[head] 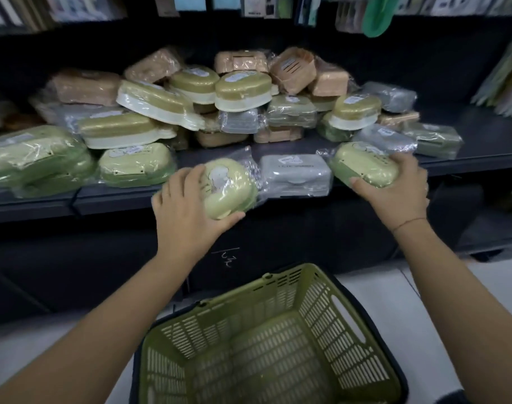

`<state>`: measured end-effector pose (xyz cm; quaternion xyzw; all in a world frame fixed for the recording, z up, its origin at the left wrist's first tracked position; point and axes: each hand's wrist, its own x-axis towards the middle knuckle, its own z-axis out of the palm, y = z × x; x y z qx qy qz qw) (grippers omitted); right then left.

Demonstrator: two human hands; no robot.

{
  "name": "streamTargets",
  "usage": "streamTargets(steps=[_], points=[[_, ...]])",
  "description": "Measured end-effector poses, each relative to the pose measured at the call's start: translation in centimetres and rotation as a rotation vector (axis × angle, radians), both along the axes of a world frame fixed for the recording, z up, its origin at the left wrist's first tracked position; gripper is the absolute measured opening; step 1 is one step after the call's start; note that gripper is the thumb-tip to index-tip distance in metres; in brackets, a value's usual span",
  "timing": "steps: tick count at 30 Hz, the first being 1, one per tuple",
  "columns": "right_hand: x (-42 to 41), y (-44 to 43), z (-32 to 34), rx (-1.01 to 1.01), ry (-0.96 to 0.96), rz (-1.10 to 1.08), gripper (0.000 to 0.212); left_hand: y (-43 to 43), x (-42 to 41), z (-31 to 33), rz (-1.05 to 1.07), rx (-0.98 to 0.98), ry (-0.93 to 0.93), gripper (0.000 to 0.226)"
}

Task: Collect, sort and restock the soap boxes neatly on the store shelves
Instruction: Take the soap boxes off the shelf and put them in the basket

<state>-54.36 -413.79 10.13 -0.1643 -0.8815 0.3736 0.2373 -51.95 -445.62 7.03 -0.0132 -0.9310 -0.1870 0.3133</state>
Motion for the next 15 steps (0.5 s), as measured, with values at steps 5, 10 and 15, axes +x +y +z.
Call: streamTargets(steps=[5, 10, 15], points=[[-0.1, -4.0, -1.4, -0.21, 0.057, -0.087, 0.077, 2.3, 0.3, -1.4, 0.08, -0.051, -0.017, 0.101], [-3.3, -8.5, -0.4, -0.138, 0.051, -0.036, 0.076, 5.7, -3.1, 2.1, 0.201, -0.012, -0.161, 0.101], [-5.7, -9.0, 1.2, 0.005, -0.023, -0.012, 0.077, 5.5, -5.3, 4.1, 0.258, 0.008, -0.244, 0.095]])
